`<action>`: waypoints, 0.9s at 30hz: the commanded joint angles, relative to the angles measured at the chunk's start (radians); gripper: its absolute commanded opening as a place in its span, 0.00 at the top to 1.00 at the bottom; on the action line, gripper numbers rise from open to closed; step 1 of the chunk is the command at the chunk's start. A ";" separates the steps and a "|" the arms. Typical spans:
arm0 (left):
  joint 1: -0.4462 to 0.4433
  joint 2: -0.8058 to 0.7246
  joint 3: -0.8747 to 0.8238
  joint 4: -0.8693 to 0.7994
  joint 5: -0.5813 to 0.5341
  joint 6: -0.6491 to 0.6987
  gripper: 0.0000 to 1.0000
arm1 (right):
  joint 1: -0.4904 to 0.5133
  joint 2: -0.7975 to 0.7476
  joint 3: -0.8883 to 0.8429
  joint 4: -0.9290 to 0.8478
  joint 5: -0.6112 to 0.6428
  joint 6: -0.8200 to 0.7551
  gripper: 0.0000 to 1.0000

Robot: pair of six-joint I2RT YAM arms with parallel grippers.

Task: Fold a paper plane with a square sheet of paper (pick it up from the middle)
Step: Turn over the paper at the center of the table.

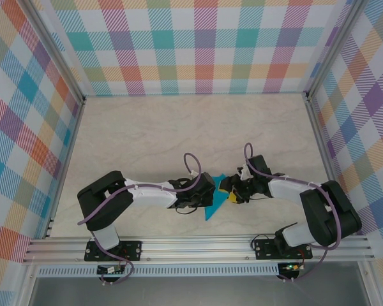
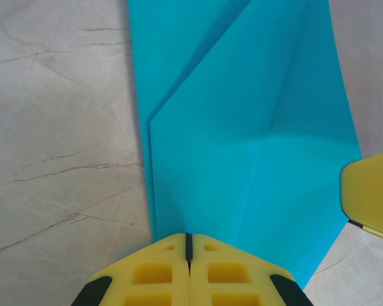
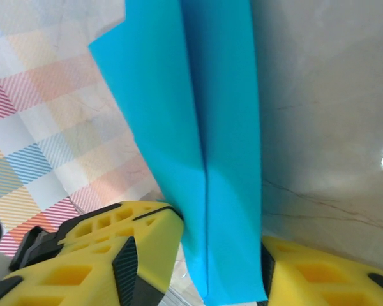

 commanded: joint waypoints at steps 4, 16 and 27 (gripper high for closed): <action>0.044 -0.035 -0.074 0.098 0.040 -0.069 1.00 | 0.007 -0.024 -0.004 0.050 -0.022 0.009 0.46; 0.054 -0.040 -0.122 0.159 0.053 -0.117 1.00 | 0.042 0.089 0.031 0.134 -0.017 0.037 0.49; 0.056 -0.039 -0.173 0.267 0.051 -0.210 1.00 | 0.075 0.152 0.084 0.152 0.005 0.015 0.64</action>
